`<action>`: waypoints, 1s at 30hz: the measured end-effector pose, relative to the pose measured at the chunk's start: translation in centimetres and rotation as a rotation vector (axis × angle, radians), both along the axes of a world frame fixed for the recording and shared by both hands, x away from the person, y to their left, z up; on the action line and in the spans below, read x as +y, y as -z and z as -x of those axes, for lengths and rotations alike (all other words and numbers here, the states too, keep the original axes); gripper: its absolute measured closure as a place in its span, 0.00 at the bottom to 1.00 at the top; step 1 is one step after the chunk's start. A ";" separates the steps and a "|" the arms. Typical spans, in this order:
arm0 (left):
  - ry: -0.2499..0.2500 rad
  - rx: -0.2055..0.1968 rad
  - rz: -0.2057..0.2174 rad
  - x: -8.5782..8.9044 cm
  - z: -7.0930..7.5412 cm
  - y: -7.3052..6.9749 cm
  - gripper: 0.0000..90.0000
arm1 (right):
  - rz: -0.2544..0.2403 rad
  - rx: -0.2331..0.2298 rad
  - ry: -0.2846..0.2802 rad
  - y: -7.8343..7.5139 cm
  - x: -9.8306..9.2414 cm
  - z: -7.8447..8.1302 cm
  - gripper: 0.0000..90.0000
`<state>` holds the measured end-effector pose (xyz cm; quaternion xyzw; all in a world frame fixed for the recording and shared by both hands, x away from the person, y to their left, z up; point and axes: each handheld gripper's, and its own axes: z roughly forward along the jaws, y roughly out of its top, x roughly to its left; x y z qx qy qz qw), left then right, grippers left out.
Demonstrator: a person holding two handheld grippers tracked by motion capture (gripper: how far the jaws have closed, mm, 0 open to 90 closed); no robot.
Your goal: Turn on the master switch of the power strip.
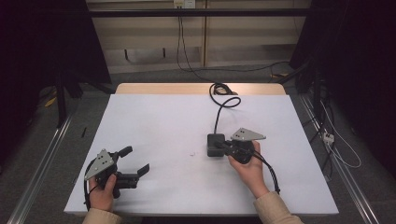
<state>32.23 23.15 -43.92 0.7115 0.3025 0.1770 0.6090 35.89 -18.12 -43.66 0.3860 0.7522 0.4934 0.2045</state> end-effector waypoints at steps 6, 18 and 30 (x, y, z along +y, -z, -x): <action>0.001 0.001 -0.005 0.0 0.0 0.0 0.04 | -0.003 0.002 0.000 0.0 0.0 0.0 1.00; -0.001 0.001 0.000 0.0 0.0 0.0 0.04 | 0.000 0.000 0.000 0.0 0.0 0.0 1.00; -0.002 0.003 0.001 0.0 0.0 0.0 0.04 | -0.004 0.001 0.000 0.1 0.0 0.0 1.00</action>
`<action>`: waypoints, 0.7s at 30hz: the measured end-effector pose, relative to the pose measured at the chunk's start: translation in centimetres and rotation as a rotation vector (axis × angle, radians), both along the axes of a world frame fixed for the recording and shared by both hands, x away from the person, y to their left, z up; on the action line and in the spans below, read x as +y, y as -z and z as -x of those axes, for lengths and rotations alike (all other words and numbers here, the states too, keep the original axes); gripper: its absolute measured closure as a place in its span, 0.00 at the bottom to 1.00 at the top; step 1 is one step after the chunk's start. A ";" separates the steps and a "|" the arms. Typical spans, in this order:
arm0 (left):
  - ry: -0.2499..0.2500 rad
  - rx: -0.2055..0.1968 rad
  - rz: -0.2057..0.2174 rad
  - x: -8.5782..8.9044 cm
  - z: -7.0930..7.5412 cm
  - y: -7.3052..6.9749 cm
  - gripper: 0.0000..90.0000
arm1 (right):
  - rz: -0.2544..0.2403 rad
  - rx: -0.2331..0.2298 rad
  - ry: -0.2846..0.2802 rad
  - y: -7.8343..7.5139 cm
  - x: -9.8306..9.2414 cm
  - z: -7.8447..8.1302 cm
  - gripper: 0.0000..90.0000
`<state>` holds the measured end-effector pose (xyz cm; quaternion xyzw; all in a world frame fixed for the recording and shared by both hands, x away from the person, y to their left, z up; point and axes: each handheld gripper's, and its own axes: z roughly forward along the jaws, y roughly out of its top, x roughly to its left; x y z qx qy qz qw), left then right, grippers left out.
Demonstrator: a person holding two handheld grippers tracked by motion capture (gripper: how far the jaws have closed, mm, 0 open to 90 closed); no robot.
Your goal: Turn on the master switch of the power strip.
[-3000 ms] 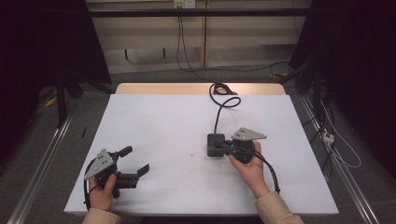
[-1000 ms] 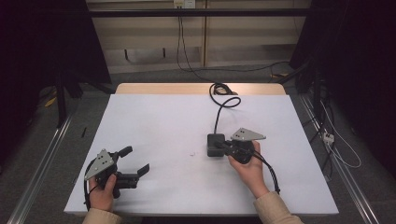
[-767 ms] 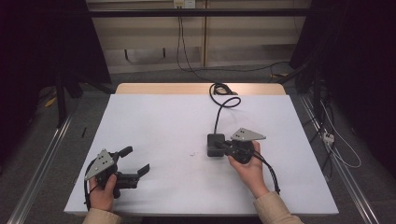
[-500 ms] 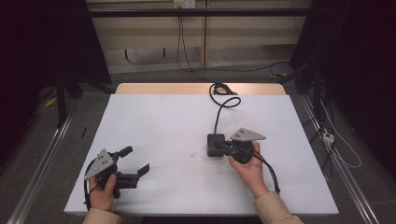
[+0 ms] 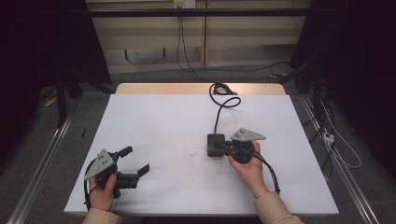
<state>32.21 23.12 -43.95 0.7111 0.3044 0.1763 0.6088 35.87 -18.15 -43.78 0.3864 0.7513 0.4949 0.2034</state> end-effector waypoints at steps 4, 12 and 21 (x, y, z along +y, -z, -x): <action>0.003 -0.002 -0.006 0.0 0.0 0.0 0.04 | -0.006 0.000 0.007 0.1 0.0 0.1 1.00; 0.004 -0.003 -0.004 0.0 0.0 -0.1 0.04 | -0.026 0.008 0.012 0.1 -0.1 0.0 1.00; 0.005 -0.006 -0.003 0.0 -0.1 -0.1 0.04 | -0.043 0.017 0.005 0.0 -0.2 -0.1 1.00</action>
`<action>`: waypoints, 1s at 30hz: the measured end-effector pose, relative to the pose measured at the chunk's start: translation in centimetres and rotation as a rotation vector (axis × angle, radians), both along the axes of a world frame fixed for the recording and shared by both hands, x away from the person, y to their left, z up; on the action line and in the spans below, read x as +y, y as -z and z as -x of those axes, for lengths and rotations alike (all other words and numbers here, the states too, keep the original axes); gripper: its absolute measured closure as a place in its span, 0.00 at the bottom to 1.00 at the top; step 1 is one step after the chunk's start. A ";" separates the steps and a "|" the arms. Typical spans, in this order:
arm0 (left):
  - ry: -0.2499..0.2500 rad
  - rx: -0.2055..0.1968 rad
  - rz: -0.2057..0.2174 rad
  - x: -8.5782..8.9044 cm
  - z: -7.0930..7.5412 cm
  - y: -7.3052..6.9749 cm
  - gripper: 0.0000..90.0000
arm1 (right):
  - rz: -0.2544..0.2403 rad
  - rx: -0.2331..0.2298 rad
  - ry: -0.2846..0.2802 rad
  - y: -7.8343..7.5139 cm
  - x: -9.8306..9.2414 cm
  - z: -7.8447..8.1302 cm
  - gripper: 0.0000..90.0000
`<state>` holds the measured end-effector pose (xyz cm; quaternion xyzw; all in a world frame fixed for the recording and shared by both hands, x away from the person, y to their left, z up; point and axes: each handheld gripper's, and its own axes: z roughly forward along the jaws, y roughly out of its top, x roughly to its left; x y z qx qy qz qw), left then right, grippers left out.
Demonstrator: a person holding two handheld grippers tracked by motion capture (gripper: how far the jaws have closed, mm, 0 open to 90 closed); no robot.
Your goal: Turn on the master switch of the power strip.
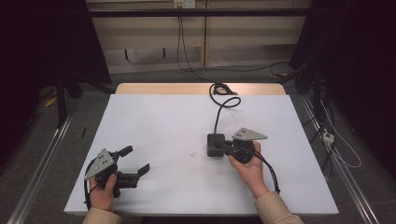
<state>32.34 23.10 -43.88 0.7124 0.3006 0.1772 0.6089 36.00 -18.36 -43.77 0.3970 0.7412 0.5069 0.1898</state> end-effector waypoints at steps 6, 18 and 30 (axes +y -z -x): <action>0.001 -0.001 -0.005 0.0 0.0 0.0 0.04 | 0.014 -0.002 -0.008 -0.1 0.0 0.0 1.00; 0.000 -0.005 -0.001 0.0 0.0 -0.1 0.04 | 0.006 -0.015 -0.021 -0.7 0.1 0.2 0.93; -0.001 -0.006 0.000 0.1 0.1 -0.1 0.04 | -0.015 0.013 -0.020 -0.8 -0.1 0.3 0.82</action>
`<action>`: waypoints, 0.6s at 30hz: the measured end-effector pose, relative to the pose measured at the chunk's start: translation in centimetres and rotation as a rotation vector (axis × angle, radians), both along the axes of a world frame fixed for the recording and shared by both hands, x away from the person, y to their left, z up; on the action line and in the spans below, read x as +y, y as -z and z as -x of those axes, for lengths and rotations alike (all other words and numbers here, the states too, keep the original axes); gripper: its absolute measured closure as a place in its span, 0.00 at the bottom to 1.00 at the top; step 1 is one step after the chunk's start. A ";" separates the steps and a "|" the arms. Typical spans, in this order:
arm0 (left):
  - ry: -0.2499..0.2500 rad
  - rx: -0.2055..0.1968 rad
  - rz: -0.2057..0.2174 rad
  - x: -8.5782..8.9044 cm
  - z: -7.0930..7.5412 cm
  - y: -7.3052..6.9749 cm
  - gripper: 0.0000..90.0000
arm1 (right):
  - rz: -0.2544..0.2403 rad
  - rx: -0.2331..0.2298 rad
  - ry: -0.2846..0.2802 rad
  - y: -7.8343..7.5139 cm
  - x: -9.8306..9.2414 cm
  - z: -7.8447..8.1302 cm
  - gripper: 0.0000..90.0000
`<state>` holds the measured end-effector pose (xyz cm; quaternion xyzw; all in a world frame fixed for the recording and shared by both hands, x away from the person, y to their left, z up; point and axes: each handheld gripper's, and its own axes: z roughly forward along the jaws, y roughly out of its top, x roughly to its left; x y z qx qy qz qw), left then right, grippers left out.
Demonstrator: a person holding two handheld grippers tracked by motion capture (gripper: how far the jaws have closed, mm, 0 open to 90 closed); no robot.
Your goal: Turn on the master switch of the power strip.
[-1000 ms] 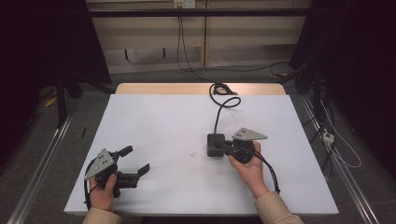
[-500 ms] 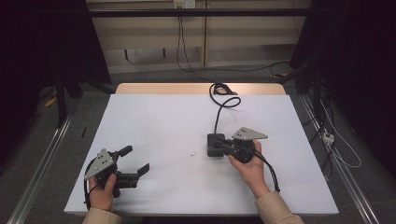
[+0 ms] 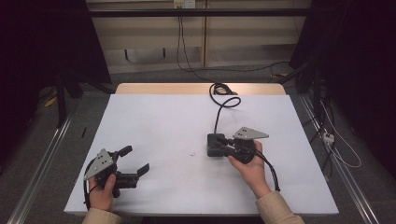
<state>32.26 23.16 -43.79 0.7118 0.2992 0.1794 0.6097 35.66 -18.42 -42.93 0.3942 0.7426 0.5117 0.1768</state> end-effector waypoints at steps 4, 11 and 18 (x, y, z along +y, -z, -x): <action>-0.002 0.002 0.001 0.0 0.0 0.0 0.04 | -0.005 0.009 0.007 -0.1 -0.1 0.0 0.73; -0.005 0.002 0.005 0.1 0.1 0.0 0.04 | -0.009 0.006 0.004 -0.1 -0.1 0.1 0.65; -0.002 0.001 -0.003 0.1 0.0 0.0 0.04 | -0.013 0.006 -0.004 -0.2 -0.1 0.2 0.58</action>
